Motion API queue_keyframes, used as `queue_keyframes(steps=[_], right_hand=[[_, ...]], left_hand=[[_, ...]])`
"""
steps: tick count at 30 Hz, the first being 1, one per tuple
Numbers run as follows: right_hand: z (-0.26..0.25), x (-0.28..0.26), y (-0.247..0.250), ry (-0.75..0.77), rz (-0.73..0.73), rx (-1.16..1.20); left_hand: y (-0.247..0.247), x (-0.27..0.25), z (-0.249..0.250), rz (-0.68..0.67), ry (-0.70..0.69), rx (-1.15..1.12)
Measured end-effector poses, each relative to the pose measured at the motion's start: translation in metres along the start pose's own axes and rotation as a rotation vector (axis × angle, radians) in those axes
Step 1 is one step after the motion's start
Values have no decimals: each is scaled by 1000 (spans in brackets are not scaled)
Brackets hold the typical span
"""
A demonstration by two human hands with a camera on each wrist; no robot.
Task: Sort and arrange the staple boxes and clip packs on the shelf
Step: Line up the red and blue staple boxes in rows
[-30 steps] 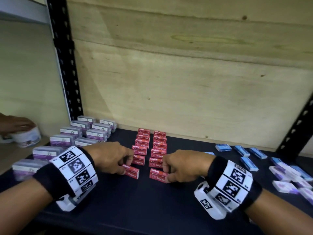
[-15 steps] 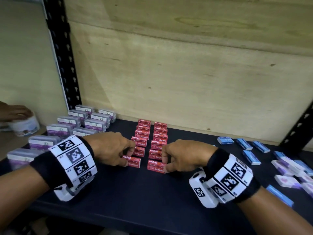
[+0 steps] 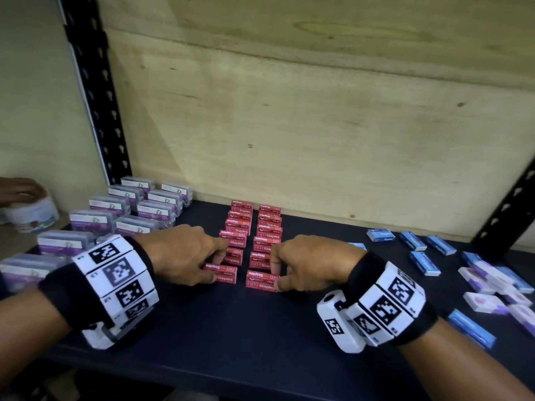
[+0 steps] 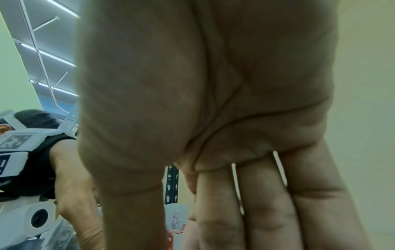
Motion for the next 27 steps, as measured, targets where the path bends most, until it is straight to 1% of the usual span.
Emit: queue_keyframes(steps=[8, 12, 14, 16, 17, 20, 23, 27], right_hand=[[10, -7, -1, -20, -33, 83], [30, -18, 2, -3, -132, 230], [48, -25, 7, -12, -151, 310], [70, -31, 13, -39, -136, 381], [81, -33, 17, -54, -128, 399], [116, -40, 30, -125, -93, 382], [153, -44, 44, -245, -37, 295], [199, -35, 54, -382, 44, 147]], left_hand=[[6, -3, -8, -55, 62, -150], [22, -4, -6, -3, 143, -56], [34, -4, -1, -45, 152, -69], [47, -2, 6, -133, 157, -144], [54, -1, 10, -148, 149, -162], [76, 9, 25, -75, 81, -120], [92, 31, 44, -45, 22, -58], [105, 74, 74, -9, -70, -35]])
Point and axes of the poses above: each hand's wrist, its own x-axis towards the middle knuckle, its own y-axis out of the back of the hand, z = x × y, the point moved 2 cm from there along x, towards the middle knuckle, and after that the axes turned 5 degrees about -y, right-handed, at the moved point
